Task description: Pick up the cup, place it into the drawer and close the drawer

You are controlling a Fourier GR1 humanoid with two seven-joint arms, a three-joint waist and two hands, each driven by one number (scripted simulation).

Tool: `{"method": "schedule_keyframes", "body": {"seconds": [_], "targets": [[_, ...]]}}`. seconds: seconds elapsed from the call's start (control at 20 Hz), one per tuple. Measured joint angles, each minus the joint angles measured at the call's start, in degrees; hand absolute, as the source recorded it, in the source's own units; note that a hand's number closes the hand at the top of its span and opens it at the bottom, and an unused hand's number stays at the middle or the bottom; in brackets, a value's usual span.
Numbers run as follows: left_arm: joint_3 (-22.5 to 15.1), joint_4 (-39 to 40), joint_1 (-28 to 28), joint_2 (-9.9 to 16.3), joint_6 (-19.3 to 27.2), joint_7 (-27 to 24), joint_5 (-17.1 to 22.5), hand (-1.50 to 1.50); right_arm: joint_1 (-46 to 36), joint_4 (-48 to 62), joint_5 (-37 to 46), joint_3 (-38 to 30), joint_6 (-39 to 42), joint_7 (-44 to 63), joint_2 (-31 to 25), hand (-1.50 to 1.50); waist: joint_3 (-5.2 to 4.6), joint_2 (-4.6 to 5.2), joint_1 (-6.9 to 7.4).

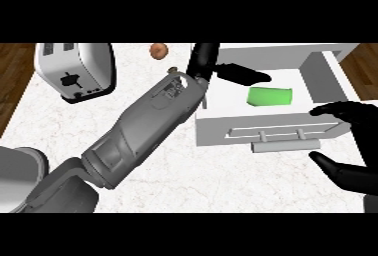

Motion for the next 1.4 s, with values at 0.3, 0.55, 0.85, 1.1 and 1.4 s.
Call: {"method": "schedule_keyframes", "body": {"seconds": [0.3, 0.55, 0.85, 1.1, 1.4], "targets": [[2.89, -3.07, 0.37, 0.89, 0.19, 1.43, 0.39, -1.50, 2.87, -4.40, 3.87, 0.91, 3.85, 0.87, -4.68, 1.50, -0.02, -0.58, 2.05], [5.35, -7.42, 3.10, 4.74, -1.26, 3.16, 0.71, -1.50, 5.82, -6.52, 11.14, 2.88, 4.32, -0.05, -5.99, 1.50, -0.04, -0.81, 3.13], [6.56, -17.32, 8.99, 10.67, -1.51, 7.13, 0.13, -1.50, 4.62, -5.71, 21.76, 7.75, 0.57, 2.01, -4.41, 1.50, -0.05, -0.95, 4.26], [8.74, -25.83, 16.61, 16.45, -3.63, 8.20, 0.63, -1.50, 1.71, -0.68, 30.63, 10.94, -3.15, 0.43, -3.24, 1.50, -0.04, -0.87, 4.83], [10.81, -33.65, 24.39, 21.67, -6.20, 9.47, 1.45, -1.50, -1.01, 6.73, 43.71, 17.23, -6.58, -3.02, -4.51, 1.50, -0.04, -0.78, 5.14]]}}
